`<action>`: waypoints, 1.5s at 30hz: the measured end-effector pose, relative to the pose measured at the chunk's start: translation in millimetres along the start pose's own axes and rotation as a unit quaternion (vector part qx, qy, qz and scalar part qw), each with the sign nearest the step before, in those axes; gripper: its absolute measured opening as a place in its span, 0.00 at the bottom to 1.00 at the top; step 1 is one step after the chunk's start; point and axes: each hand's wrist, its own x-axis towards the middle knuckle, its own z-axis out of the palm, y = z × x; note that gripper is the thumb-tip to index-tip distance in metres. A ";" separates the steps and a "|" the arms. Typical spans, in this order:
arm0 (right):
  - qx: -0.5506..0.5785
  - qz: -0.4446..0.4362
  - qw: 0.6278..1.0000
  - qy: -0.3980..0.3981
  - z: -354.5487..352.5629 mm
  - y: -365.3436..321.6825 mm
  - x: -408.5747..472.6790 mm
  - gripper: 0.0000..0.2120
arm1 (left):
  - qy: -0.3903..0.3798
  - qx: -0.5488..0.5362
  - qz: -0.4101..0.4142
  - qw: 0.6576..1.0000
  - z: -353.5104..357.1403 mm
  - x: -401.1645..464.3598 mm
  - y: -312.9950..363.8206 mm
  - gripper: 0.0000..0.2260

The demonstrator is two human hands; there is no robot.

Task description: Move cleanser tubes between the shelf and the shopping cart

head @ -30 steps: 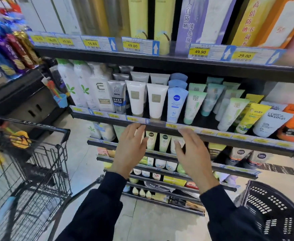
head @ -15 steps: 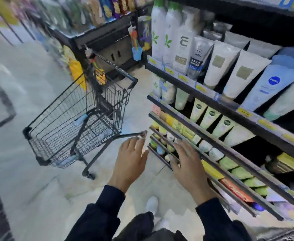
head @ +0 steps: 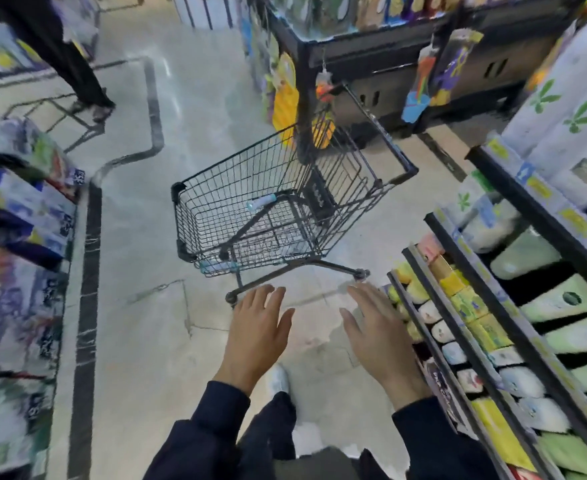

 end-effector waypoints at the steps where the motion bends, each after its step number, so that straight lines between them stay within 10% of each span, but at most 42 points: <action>1: 0.000 -0.006 1.000 -0.009 4.1 -5.9 13.5 0.21 | -0.001 -0.006 -0.017 1.000 -1.2 4.6 -10.6 0.19; 32: -0.023 0.015 0.966 -0.256 127.6 -53.7 439.7 0.18 | -0.126 -0.087 -0.263 0.953 51.1 321.9 -208.8 0.19; 39: -0.088 -0.058 0.925 -0.365 209.9 -47.6 561.1 0.21 | -0.075 -0.235 -0.494 0.833 108.5 362.7 -248.3 0.16; 45: -0.152 -0.090 0.899 -0.401 305.8 -24.3 637.8 0.21 | 0.009 -0.350 -0.689 0.635 180.2 376.6 -286.6 0.12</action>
